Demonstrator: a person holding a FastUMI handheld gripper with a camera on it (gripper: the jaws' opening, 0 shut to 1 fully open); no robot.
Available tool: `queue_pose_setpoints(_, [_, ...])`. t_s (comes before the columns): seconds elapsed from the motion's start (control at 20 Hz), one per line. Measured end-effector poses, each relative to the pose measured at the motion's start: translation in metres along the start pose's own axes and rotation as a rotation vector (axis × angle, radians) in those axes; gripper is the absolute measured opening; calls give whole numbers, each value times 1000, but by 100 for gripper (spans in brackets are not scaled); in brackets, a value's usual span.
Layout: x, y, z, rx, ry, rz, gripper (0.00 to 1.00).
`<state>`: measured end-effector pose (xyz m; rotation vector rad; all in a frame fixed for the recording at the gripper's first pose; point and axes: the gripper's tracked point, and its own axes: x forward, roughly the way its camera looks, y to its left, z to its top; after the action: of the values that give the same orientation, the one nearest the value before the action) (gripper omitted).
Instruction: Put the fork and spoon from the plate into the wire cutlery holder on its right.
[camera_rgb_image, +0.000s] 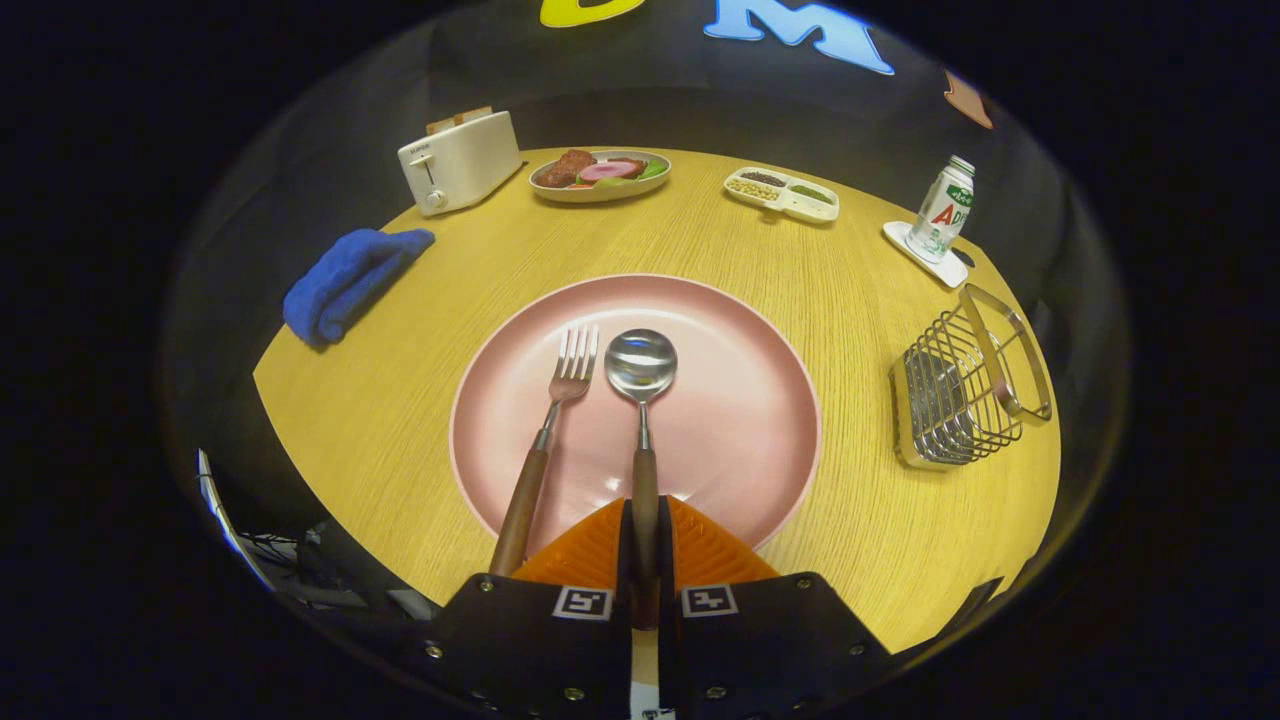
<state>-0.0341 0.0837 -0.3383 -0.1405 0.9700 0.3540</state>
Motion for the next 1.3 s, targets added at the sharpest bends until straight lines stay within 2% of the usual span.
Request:
queue_pose_setpoints(0.1, [1, -1, -4, 14, 3, 0, 1])
queue_pose_setpoints(0.35, [-12, -9, 8, 22, -39, -9, 1])
queue_pose_setpoints(0.5, [-34, -25, 35, 64, -97, -18, 1])
queue_pose_setpoints(0.85, [-99, -111, 97, 136, -203, -101, 1])
queue_pose_setpoints(1.05, [-122, -165, 94, 163, -154, -156, 1])
queue_pose_setpoints(1.3, [-132, -205, 60, 213, -33, -182, 1])
